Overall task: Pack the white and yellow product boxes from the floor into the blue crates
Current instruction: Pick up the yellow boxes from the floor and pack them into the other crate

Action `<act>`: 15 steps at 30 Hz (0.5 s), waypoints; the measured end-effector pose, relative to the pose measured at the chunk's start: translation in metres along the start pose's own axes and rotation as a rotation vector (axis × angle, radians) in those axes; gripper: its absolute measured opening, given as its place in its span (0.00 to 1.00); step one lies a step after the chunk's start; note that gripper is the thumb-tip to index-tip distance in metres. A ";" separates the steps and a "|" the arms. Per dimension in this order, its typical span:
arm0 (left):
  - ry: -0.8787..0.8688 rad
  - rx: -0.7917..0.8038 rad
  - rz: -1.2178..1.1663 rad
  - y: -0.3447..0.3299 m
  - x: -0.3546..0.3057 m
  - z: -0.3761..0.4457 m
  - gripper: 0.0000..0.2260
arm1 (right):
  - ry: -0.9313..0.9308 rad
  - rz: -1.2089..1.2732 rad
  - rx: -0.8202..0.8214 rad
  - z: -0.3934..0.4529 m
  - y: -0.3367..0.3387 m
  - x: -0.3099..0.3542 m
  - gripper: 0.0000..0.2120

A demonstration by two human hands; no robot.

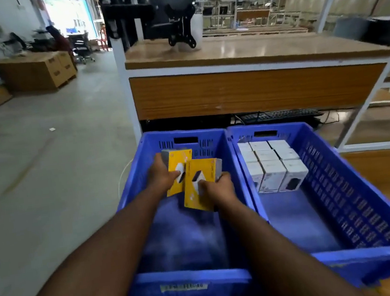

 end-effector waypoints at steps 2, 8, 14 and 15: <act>-0.056 0.026 0.165 -0.001 -0.002 0.017 0.30 | 0.017 -0.104 0.011 0.015 -0.004 0.001 0.19; -0.406 0.153 0.682 -0.004 -0.008 0.071 0.31 | 0.045 -0.300 0.038 0.045 -0.010 0.008 0.17; -0.590 0.220 0.892 -0.027 0.001 0.093 0.29 | 0.129 -0.566 0.048 0.054 -0.018 0.003 0.20; -0.586 0.234 0.886 -0.030 0.003 0.098 0.28 | 0.152 -0.648 0.082 0.054 -0.020 0.002 0.22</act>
Point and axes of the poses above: each hand's wrist, its own z-axis towards the middle knuckle, its own y-axis out of the back of the hand, x = y × z, the point moved 1 cm from there along z, towards the middle knuckle, and after that the axes turned 3 degrees about -x, right-handed, at the moved point
